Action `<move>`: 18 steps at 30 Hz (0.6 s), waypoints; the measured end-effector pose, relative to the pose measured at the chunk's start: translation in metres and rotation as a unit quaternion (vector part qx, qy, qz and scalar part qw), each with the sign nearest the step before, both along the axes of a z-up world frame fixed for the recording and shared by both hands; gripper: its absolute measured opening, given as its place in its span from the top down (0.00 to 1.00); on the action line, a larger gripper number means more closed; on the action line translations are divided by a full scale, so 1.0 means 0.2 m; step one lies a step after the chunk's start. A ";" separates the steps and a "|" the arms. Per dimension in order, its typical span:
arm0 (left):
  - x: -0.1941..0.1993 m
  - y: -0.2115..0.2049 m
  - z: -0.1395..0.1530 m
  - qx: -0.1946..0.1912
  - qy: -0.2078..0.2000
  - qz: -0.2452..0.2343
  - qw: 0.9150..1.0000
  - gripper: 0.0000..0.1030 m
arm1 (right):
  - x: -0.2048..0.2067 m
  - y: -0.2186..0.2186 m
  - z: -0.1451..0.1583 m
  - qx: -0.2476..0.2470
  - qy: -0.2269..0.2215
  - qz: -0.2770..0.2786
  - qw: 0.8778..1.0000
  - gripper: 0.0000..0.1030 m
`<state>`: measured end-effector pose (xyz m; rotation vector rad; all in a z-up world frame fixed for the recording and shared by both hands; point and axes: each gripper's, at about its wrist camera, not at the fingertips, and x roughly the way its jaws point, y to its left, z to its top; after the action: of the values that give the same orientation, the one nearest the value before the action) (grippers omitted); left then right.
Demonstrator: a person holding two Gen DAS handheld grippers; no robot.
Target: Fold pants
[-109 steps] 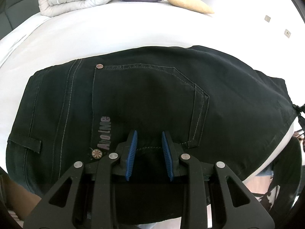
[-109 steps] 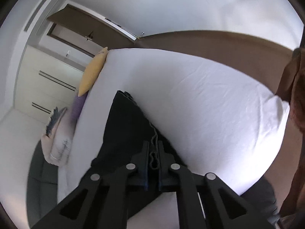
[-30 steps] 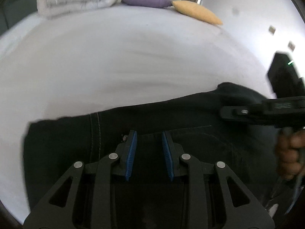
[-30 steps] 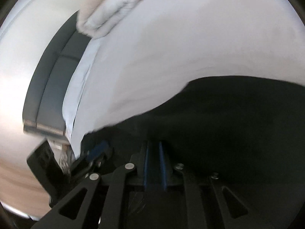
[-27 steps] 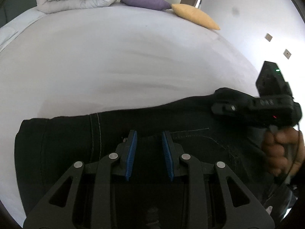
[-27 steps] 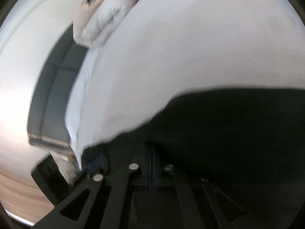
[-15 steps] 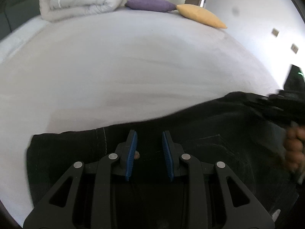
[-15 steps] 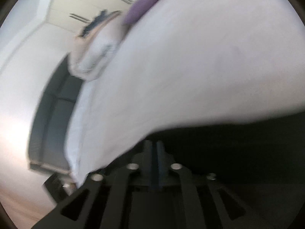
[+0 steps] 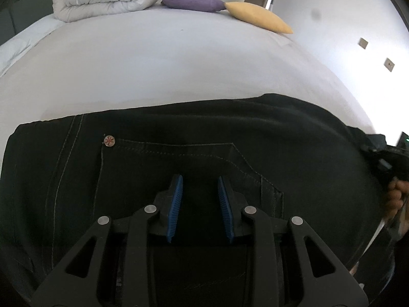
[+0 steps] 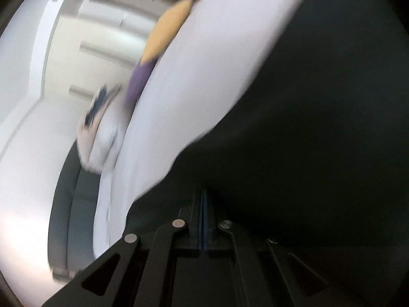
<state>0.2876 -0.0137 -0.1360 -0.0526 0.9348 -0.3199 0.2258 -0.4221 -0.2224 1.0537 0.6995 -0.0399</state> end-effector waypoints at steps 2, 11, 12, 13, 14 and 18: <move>-0.02 0.00 0.00 0.002 -0.005 0.001 1.000 0.73 | -0.14 -0.18 0.01 -0.021 -0.004 -0.042 0.999 1.00; -0.15 0.10 0.04 -0.007 -0.002 0.012 1.000 0.73 | -0.60 -0.66 0.26 -0.083 0.019 -0.222 0.971 0.91; -0.17 0.07 0.07 -0.022 -0.007 0.002 1.000 0.73 | -0.60 -0.59 0.29 -0.085 0.005 -0.204 0.975 0.90; -0.20 0.02 0.10 -0.036 -0.014 -0.011 0.999 0.73 | -0.58 -0.50 0.31 -0.088 -0.005 -0.179 0.980 0.87; -0.23 -0.06 0.11 -0.044 -0.017 -0.026 0.999 0.73 | -0.52 -0.35 0.31 -0.082 -0.021 -0.139 0.987 0.80; -0.28 -0.30 0.03 -0.051 0.005 -0.077 0.996 0.73 | -0.24 0.16 0.16 -0.025 -0.033 0.029 0.999 0.71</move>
<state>0.2312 -0.0734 -0.1295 -0.0758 0.9349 -0.5112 0.1770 -0.3901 -0.1895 0.9821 0.6662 0.0277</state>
